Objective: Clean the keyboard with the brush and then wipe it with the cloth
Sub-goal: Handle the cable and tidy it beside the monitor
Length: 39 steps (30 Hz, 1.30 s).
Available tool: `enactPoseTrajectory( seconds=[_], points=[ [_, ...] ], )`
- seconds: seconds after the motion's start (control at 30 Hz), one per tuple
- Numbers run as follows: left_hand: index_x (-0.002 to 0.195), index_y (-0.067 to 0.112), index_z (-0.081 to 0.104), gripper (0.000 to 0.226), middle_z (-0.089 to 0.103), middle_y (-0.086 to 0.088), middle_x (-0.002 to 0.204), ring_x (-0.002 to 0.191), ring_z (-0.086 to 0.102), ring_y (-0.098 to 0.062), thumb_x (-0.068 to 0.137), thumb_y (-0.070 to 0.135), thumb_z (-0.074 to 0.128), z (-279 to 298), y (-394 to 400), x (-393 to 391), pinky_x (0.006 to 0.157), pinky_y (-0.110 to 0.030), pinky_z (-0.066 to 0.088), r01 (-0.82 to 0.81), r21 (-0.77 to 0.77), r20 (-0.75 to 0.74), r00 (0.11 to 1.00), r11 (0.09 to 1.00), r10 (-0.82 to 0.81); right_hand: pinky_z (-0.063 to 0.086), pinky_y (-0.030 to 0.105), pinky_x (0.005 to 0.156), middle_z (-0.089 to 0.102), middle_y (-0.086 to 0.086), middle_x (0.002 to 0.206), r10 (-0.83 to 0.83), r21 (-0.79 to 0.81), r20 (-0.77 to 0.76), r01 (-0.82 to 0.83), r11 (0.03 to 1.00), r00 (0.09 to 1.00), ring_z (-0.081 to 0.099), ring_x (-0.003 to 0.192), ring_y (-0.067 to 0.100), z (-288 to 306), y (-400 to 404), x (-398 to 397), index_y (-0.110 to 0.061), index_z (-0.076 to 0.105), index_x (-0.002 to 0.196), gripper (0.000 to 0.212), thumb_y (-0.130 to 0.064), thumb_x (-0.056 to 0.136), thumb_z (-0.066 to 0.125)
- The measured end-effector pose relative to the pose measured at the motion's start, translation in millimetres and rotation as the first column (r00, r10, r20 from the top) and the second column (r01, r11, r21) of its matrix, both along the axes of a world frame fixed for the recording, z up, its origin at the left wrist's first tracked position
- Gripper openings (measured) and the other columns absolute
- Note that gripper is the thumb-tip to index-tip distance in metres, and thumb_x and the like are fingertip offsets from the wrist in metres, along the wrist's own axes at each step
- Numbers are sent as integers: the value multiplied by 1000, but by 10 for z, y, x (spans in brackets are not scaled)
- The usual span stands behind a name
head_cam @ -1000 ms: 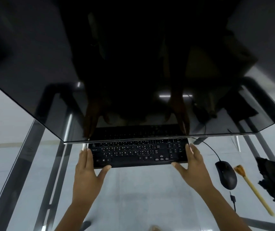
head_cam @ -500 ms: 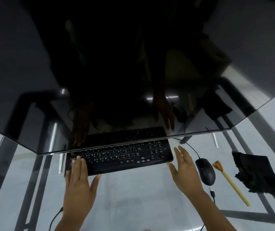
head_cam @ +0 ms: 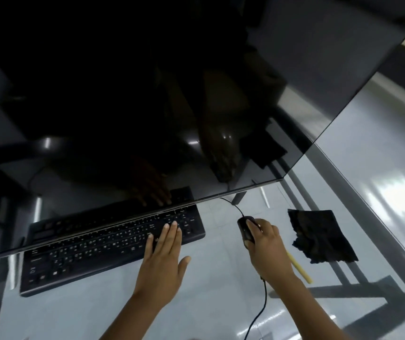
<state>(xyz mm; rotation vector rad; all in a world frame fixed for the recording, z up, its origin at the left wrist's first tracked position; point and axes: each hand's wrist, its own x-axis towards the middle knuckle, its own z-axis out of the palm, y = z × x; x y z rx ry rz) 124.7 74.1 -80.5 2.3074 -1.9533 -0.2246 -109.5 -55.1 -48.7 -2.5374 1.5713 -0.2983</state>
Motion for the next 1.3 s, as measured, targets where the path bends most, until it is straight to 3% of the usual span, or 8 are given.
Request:
enactPoseTrajectory(
  seconds=[0.17,0.67,0.83,0.97,1.13,1.3],
  points=[
    [148,10,23,64,25,-7,158,146,15,-19,98,50,25,-40,-88,-64,115,-44,9,-20,-57,22,1000,998,21,54,43,87,58,14,124,-11,14,37,11,1000,999,56,104,36,-14,-394,107,-5,58,126,48,-4,80,71],
    [147,10,30,62,25,-5,157,146,15,-18,98,48,28,-74,-192,-52,115,-41,7,-38,-91,38,998,995,41,49,41,95,52,15,133,5,22,70,-7,1000,998,53,111,34,-68,-700,198,-7,53,132,46,-8,87,64],
    [146,10,35,62,30,-4,156,145,19,-16,97,48,29,-19,-169,-3,115,-37,8,-20,-89,37,999,996,23,52,46,89,57,19,125,-35,-12,66,36,999,997,56,106,38,-11,-600,207,-4,59,126,44,-7,83,68],
    [143,11,41,61,36,-2,153,142,29,-16,97,48,28,128,5,121,117,-37,19,-60,-78,19,998,995,62,56,47,80,58,19,121,59,-51,51,-56,997,997,58,100,37,79,-274,411,-5,63,120,44,-4,76,72],
    [137,14,52,58,50,-2,144,132,47,-19,97,47,25,281,547,448,110,-34,34,-164,-64,11,986,984,165,56,39,73,61,15,113,296,-16,44,-296,955,954,63,92,32,115,357,961,-9,68,113,54,0,61,78],
    [124,8,62,49,65,-11,121,104,66,-29,79,24,75,399,1342,886,81,-41,57,-377,-82,-28,926,922,377,57,40,75,61,10,111,468,8,74,-470,883,881,61,89,29,168,930,1572,-11,67,114,54,-3,62,79]
  ],
)
